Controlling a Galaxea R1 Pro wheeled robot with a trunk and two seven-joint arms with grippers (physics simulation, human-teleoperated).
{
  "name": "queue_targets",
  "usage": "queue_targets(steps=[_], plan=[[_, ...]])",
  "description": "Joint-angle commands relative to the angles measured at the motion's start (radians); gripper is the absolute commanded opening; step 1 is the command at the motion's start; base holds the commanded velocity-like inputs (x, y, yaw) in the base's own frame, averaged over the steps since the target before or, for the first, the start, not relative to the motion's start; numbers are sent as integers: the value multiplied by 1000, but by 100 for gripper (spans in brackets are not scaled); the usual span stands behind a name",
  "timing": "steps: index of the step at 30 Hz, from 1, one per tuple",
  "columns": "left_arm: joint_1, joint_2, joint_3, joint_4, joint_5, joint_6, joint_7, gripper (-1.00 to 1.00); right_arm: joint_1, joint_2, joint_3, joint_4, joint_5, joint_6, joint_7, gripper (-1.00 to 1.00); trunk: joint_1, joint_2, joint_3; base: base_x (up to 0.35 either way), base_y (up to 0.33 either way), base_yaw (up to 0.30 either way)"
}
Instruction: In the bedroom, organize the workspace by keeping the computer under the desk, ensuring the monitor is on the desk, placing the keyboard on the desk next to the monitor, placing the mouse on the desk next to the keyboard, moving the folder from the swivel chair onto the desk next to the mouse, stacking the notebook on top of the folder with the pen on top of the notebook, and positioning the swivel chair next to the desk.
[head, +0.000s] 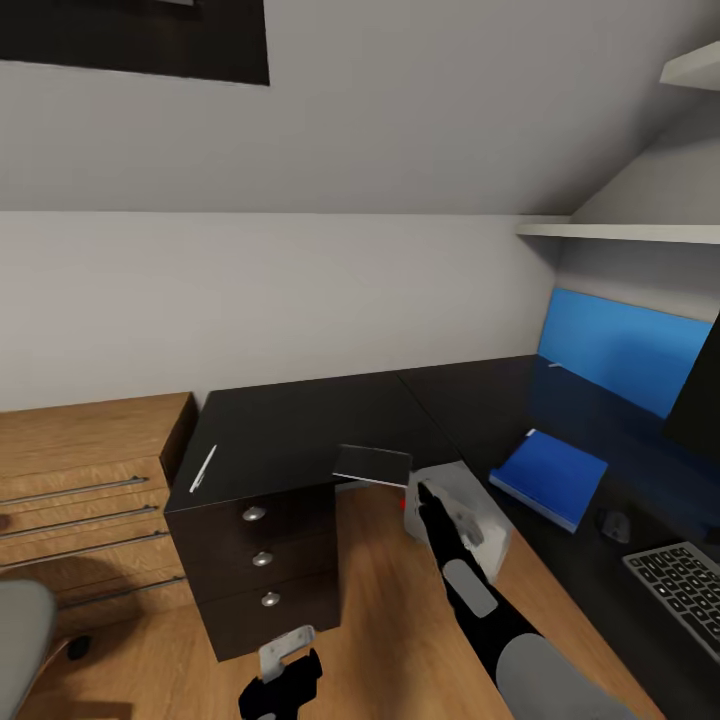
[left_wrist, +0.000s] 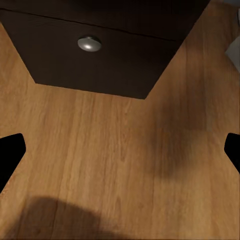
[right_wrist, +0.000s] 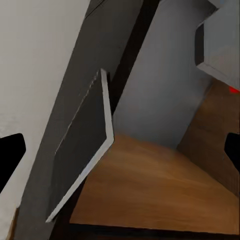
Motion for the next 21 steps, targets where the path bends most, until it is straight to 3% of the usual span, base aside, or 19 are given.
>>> queue_targets(steps=[1,6,10,18,21], plan=[[-1,-1,-2,-1,-2,4,6,100,-2,-1,6,3,-10,29,1,100,0,-1,-1,0,322,0],[-1,-6,-2,-1,-17,1,3,100,-4,-5,4,15,-12,229,-14,100,0,-1,-1,0,254,0],[-1,-6,-2,-1,-19,1,3,100,-4,-4,2,13,-15,252,-11,100,0,-1,-1,0,55,0],[-1,-7,-1,-1,-20,-1,3,100,-4,-6,-36,7,-30,258,84,100,0,-1,-1,0,3,0],[-1,-7,0,-1,-21,-2,4,100,-4,-7,-45,6,-32,258,93,100,11,-22,-10,0,0,0]])
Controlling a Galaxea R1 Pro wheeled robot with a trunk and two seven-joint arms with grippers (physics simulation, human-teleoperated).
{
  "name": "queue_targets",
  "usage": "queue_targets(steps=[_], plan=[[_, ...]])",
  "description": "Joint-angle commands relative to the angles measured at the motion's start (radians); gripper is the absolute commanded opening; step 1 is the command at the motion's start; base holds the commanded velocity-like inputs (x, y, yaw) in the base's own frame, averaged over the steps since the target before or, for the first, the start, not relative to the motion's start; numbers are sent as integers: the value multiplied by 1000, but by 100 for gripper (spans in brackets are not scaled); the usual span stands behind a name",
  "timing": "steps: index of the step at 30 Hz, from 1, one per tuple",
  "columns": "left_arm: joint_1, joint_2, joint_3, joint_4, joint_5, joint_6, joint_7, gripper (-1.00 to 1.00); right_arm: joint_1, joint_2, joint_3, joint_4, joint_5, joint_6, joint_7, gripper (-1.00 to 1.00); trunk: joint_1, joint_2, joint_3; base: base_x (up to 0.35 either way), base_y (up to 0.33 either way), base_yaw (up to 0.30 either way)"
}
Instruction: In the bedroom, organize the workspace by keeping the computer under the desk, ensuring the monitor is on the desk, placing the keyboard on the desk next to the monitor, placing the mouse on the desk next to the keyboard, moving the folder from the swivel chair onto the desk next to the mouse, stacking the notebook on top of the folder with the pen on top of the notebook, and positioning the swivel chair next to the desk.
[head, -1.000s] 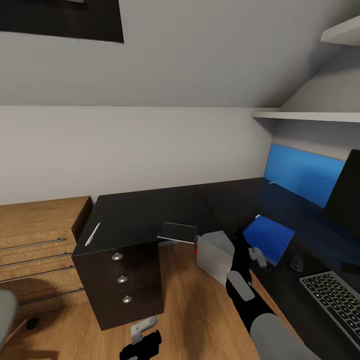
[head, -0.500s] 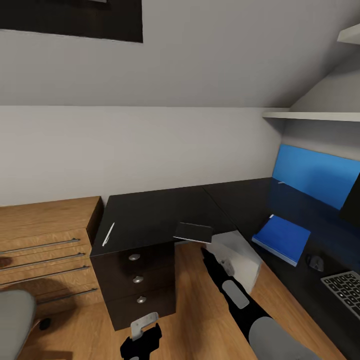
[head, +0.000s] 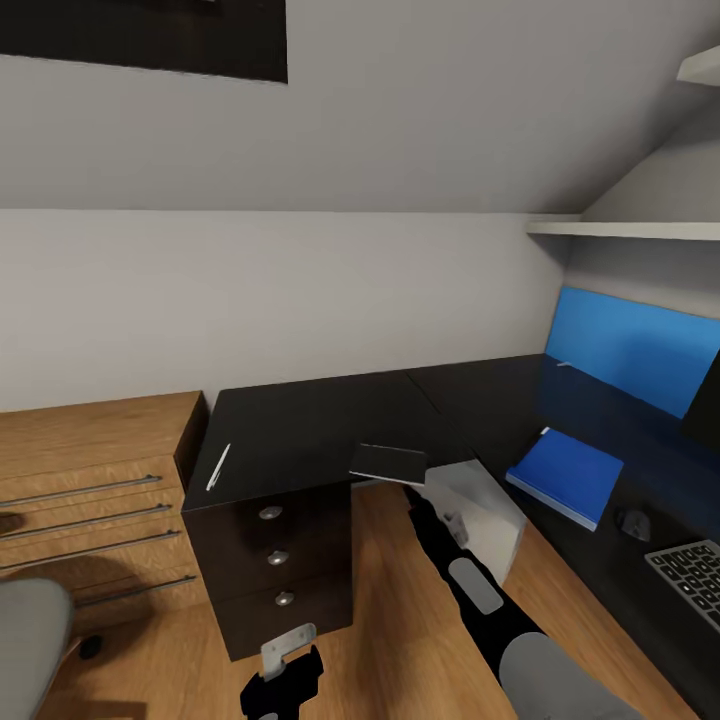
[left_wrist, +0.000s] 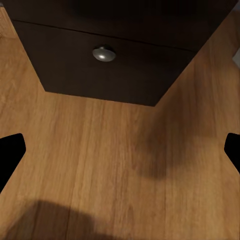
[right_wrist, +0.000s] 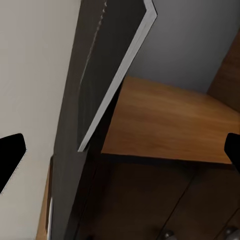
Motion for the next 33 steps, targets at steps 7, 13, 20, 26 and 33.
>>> queue_targets(steps=[7,13,20,26,33], plan=[[-1,-6,-2,0,4,5,6,100,-1,2,-82,-1,-23,-6,11,100,27,-50,-23,0,0,0],[-1,-12,-3,26,1,5,4,100,-1,1,-82,-1,-23,-7,12,100,31,-57,-26,0,0,0],[-1,-12,-4,26,1,5,4,100,-1,2,-81,-1,-23,-7,12,100,31,-57,-26,177,0,0],[-1,-13,-4,26,1,5,4,100,-1,1,-81,-1,-23,-7,12,100,31,-57,-26,247,0,0],[-1,-13,-4,27,1,5,4,100,-1,1,-81,0,-23,-7,12,100,31,-57,-26,41,0,0]])
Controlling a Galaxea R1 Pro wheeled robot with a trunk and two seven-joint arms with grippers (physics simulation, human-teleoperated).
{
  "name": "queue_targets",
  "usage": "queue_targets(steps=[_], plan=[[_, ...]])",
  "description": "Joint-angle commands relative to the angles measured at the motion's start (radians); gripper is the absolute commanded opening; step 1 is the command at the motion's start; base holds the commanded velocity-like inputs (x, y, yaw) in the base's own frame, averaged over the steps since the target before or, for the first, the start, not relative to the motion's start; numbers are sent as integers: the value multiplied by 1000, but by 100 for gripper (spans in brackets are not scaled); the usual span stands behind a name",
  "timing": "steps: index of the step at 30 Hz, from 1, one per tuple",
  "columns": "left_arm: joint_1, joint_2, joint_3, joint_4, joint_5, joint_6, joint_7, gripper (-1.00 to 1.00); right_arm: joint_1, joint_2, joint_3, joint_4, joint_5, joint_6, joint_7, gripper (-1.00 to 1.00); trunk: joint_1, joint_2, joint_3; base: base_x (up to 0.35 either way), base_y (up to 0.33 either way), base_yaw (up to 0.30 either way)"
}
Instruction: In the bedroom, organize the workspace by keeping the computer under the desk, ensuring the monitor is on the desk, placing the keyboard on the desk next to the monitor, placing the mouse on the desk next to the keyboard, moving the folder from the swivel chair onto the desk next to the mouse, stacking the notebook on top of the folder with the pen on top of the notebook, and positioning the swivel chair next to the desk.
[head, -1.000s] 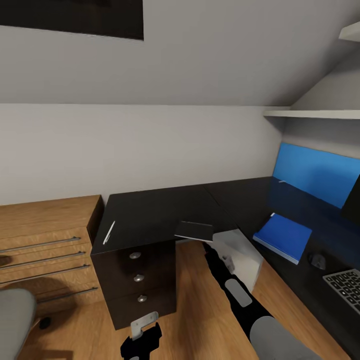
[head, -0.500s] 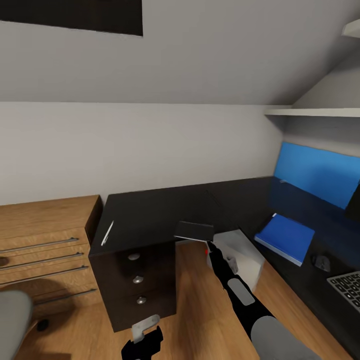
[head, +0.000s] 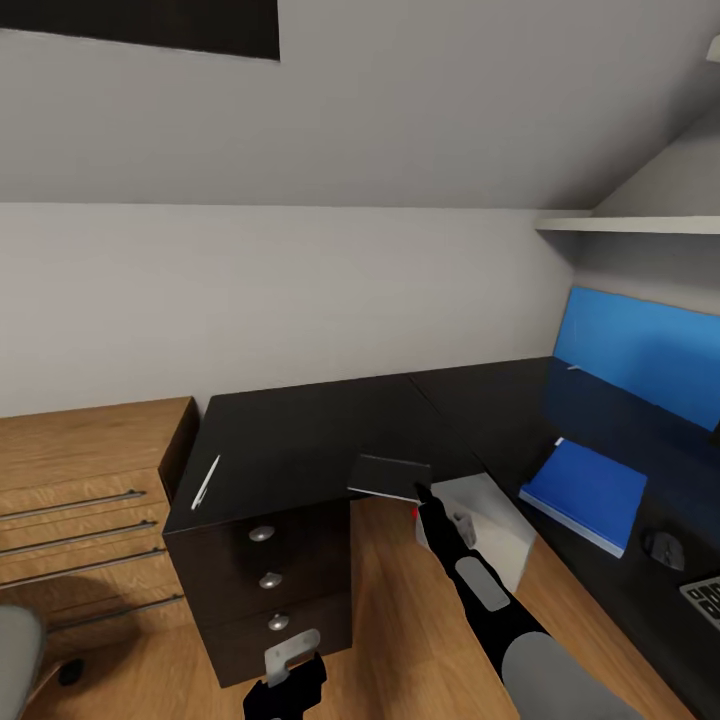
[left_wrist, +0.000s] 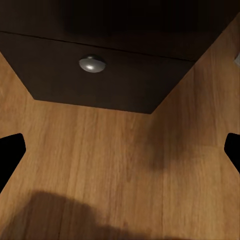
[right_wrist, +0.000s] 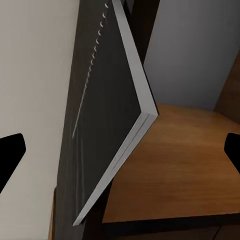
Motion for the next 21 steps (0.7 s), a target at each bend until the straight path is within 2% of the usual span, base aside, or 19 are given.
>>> queue_targets(steps=[1,21], plan=[[-1,0,-2,-2,2,5,7,100,-1,0,1,1,-10,0,4,100,0,-1,-1,9,0,0],[-1,0,-2,-1,2,5,7,100,-1,0,2,2,-5,-1,1,100,0,-1,-1,45,0,0]])
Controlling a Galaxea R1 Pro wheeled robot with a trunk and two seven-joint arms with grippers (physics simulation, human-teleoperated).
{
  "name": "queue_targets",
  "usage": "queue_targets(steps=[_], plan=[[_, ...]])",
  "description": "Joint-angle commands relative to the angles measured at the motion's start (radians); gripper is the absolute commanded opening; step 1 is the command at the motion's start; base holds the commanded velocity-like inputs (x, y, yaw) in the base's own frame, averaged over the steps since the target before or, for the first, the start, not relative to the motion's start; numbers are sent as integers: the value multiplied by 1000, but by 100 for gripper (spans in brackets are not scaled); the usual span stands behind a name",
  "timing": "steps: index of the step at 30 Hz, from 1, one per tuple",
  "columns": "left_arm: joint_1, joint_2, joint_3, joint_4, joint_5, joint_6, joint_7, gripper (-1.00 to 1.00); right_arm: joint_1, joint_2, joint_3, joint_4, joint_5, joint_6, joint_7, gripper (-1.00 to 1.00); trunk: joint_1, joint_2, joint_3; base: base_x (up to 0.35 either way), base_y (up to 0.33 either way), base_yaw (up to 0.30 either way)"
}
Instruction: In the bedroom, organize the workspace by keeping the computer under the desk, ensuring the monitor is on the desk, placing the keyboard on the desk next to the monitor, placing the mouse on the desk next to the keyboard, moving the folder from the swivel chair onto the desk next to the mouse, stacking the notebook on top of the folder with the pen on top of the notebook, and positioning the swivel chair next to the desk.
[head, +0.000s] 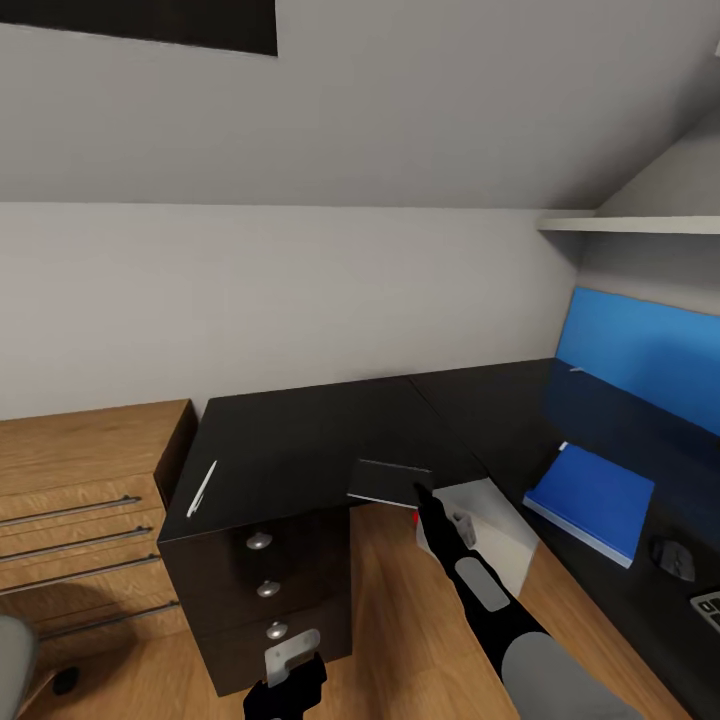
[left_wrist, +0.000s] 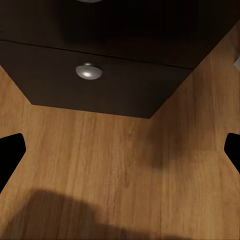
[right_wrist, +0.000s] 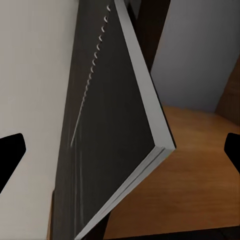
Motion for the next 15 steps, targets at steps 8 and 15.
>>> queue_targets(steps=[8,15], plan=[[-1,-5,-3,11,2,5,7,100,-1,1,5,0,-8,0,0,-100,0,-1,-1,0,0,0],[-1,-6,-3,13,2,5,7,100,-1,1,2,0,-8,0,3,-100,0,-1,-1,0,0,0]])
